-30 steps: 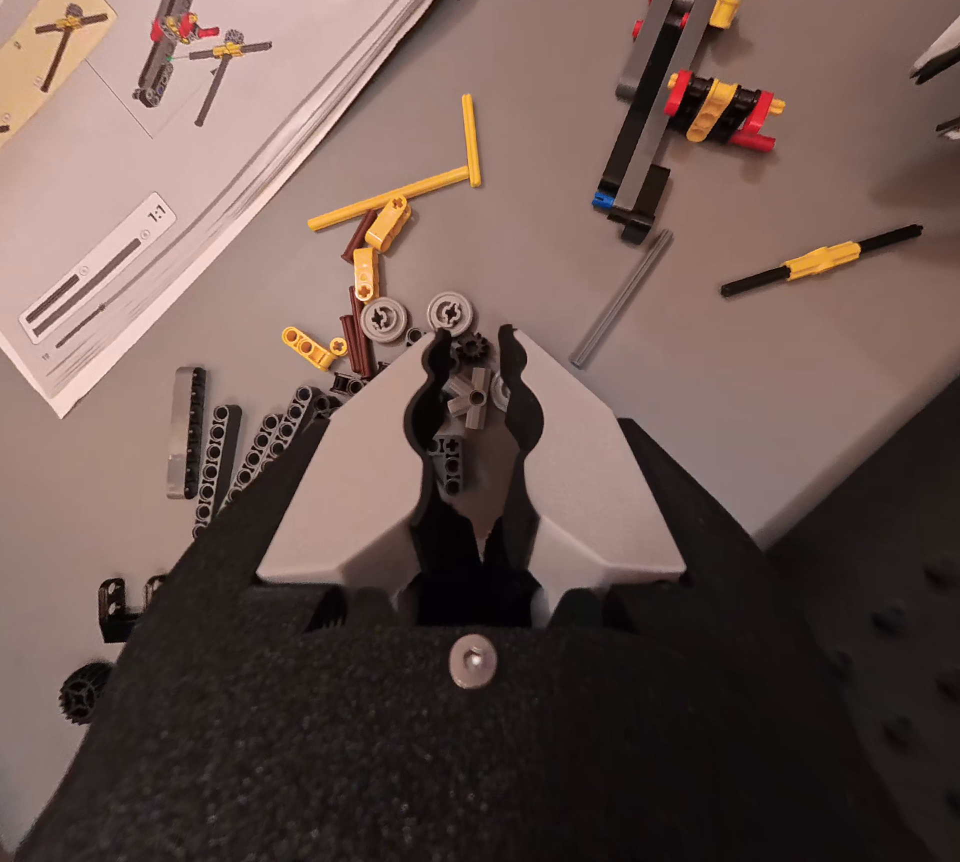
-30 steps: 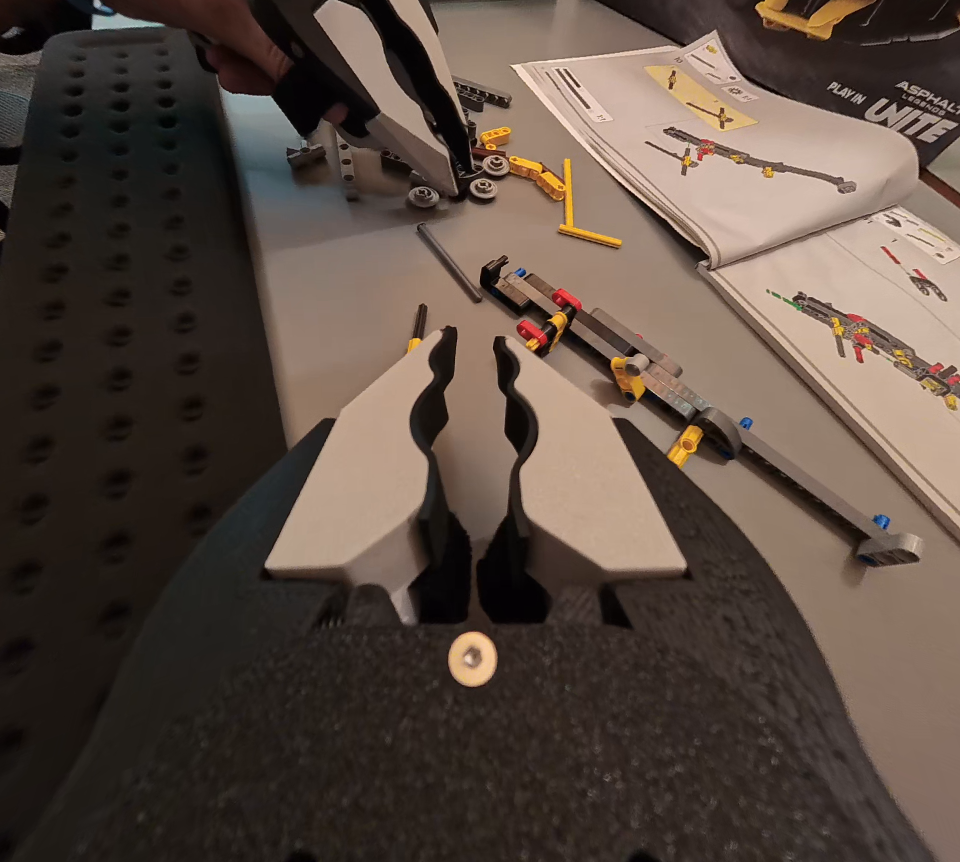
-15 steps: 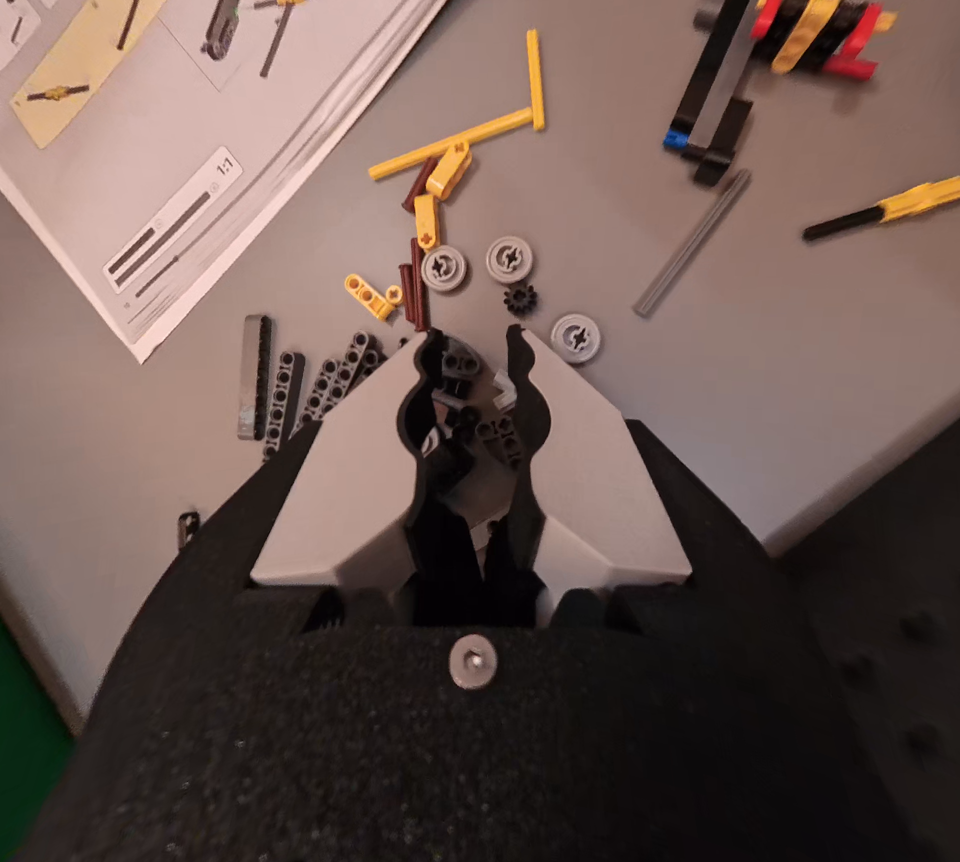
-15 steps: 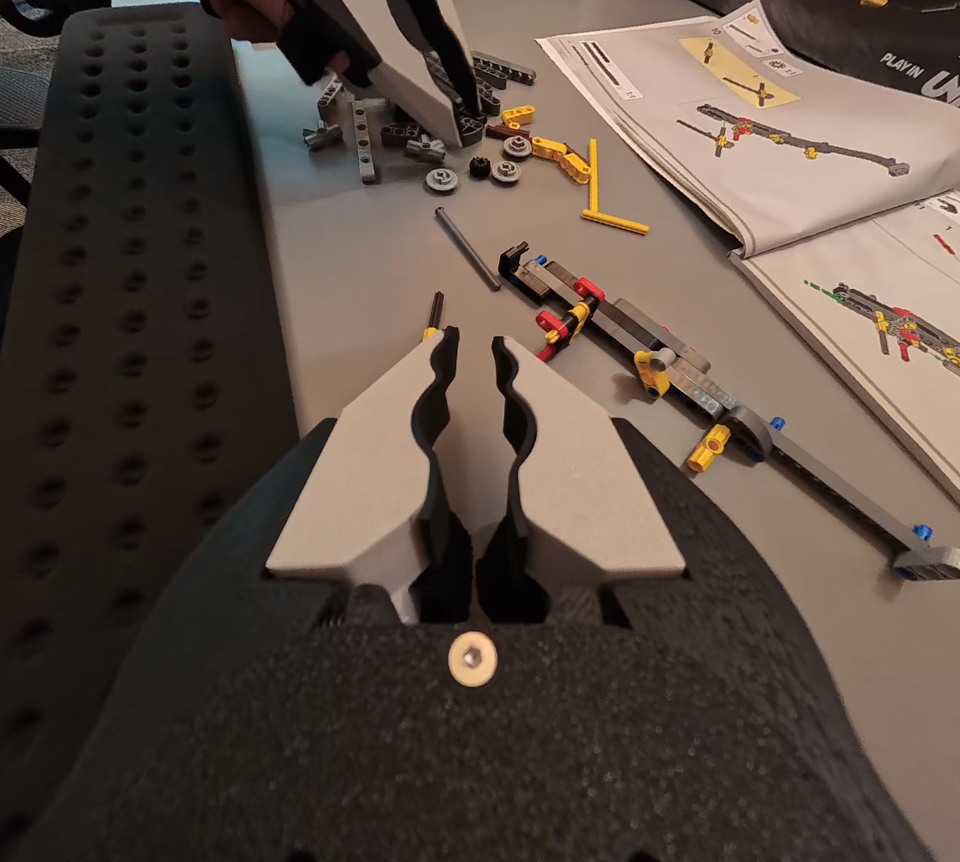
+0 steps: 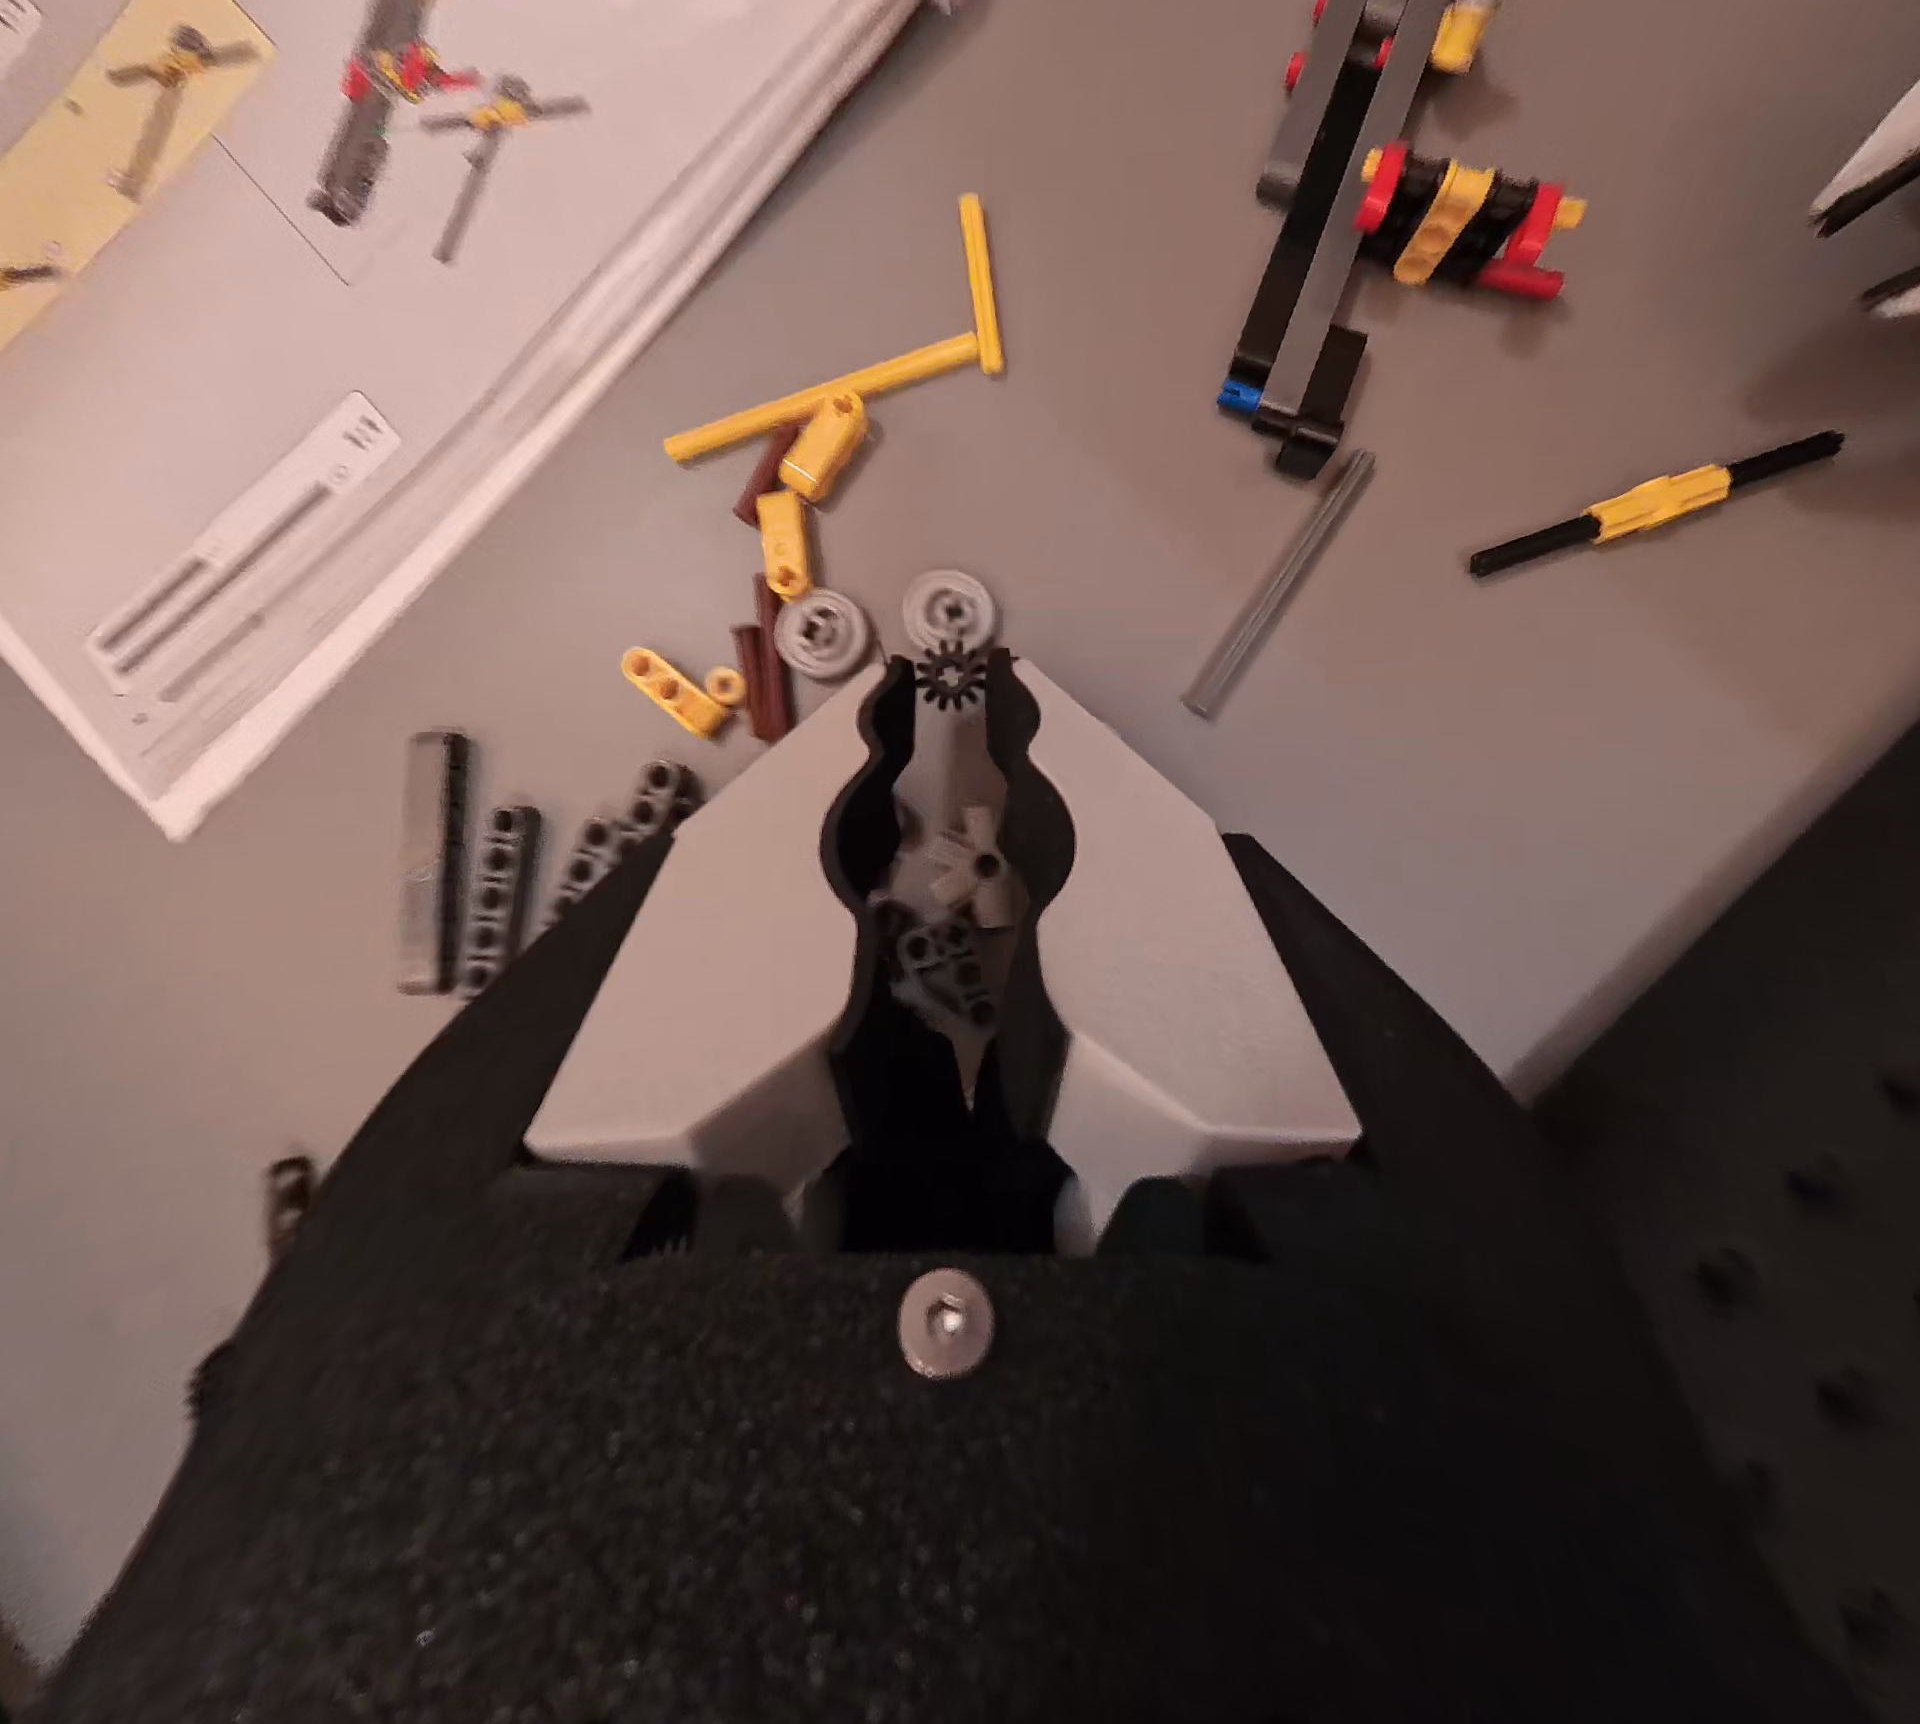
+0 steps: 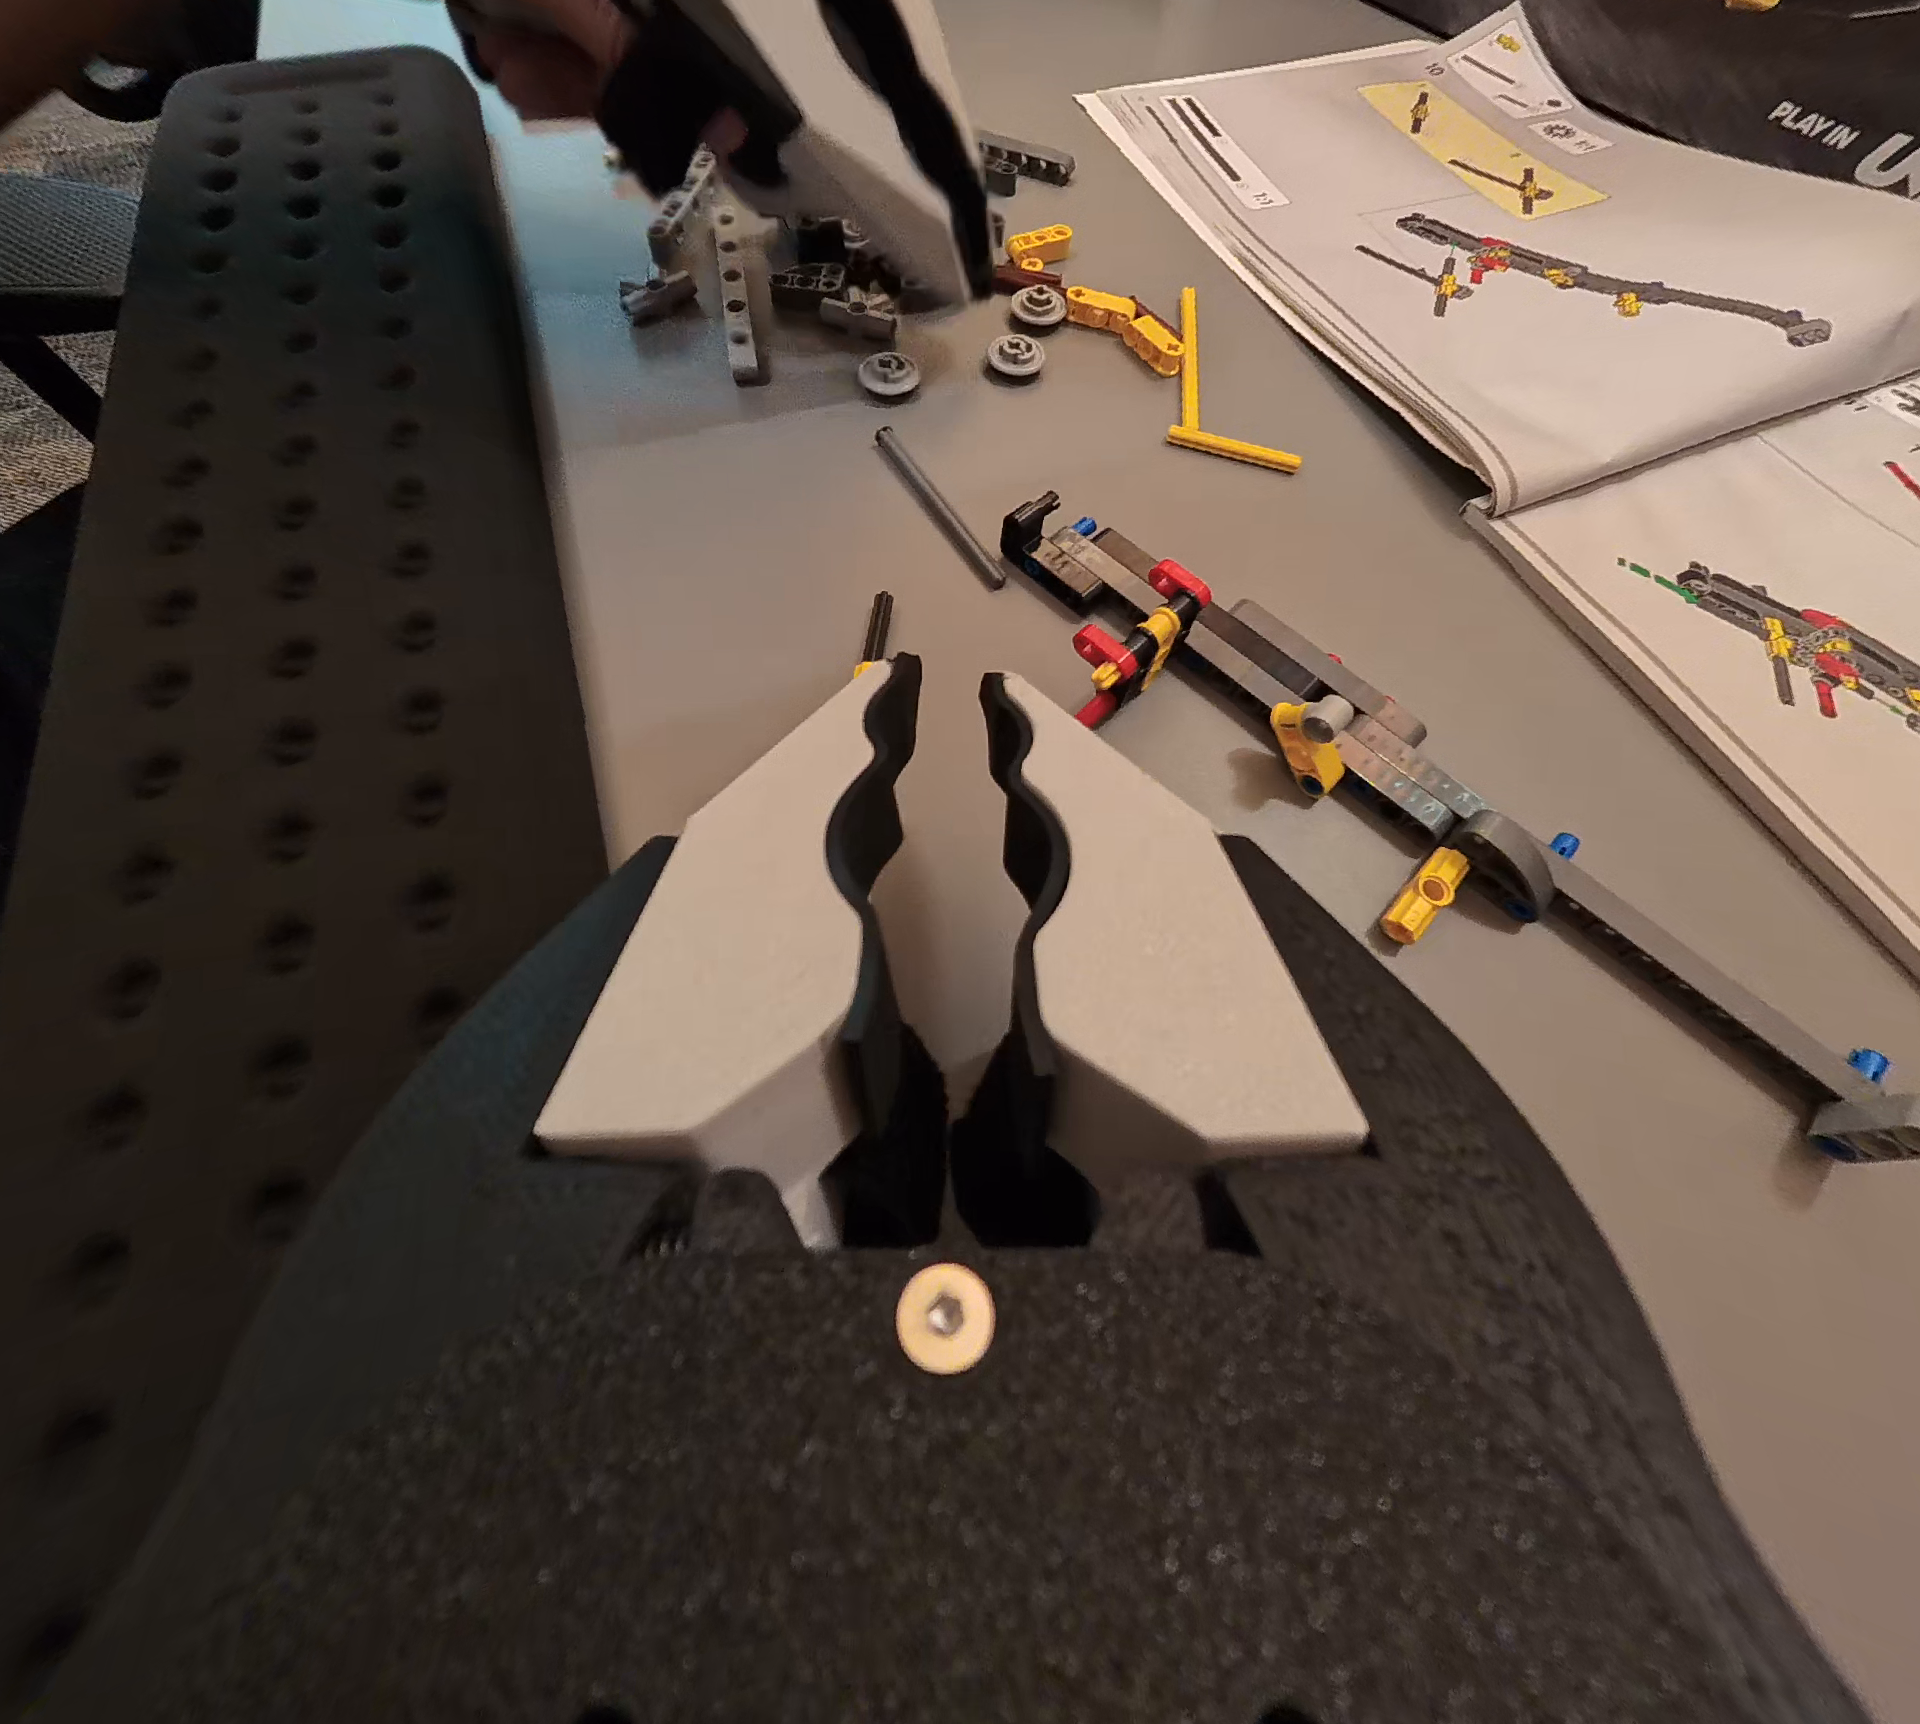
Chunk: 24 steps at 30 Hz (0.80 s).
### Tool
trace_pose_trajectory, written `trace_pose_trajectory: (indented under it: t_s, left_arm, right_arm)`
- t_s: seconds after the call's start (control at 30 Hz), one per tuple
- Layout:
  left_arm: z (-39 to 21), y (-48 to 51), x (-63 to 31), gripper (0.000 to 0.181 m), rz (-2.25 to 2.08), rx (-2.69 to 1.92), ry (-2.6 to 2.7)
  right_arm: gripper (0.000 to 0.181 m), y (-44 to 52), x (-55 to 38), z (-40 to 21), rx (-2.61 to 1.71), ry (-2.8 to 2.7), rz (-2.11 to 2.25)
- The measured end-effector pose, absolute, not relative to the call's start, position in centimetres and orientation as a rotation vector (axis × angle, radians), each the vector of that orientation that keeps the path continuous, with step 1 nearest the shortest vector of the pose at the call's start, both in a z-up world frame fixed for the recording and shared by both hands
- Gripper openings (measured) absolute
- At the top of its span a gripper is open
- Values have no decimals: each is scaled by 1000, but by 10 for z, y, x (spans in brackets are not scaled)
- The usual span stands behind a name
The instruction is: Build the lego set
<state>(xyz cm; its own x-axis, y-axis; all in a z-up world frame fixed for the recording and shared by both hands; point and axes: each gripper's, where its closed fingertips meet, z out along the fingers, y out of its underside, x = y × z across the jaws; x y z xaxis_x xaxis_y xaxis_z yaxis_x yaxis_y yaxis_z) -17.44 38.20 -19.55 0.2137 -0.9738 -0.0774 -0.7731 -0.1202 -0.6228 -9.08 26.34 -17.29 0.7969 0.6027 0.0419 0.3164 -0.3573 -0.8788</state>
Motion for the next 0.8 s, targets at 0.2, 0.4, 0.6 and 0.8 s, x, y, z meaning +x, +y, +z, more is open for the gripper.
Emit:
trace_pose_trajectory:
  t_s: [0.2, 0.4, 0.6, 0.8]
  left_arm:
    - [-135, 485, -162, 12, -401, -1782, 1565]
    - [-164, 621, -100, 11, -361, -1747, 1639]
    - [-204, 655, -69, 11, -441, -1772, 1786]
    - [-212, 655, -69, 11, -418, -1773, 1838]
  right_arm:
    - [12, 263, -92, -175, -1976, -699, 350]
    - [10, 262, -92, -175, -1977, -704, 343]
    - [10, 262, -92, -176, -1986, -694, 370]
    - [9, 262, -92, -176, -1994, -689, 393]
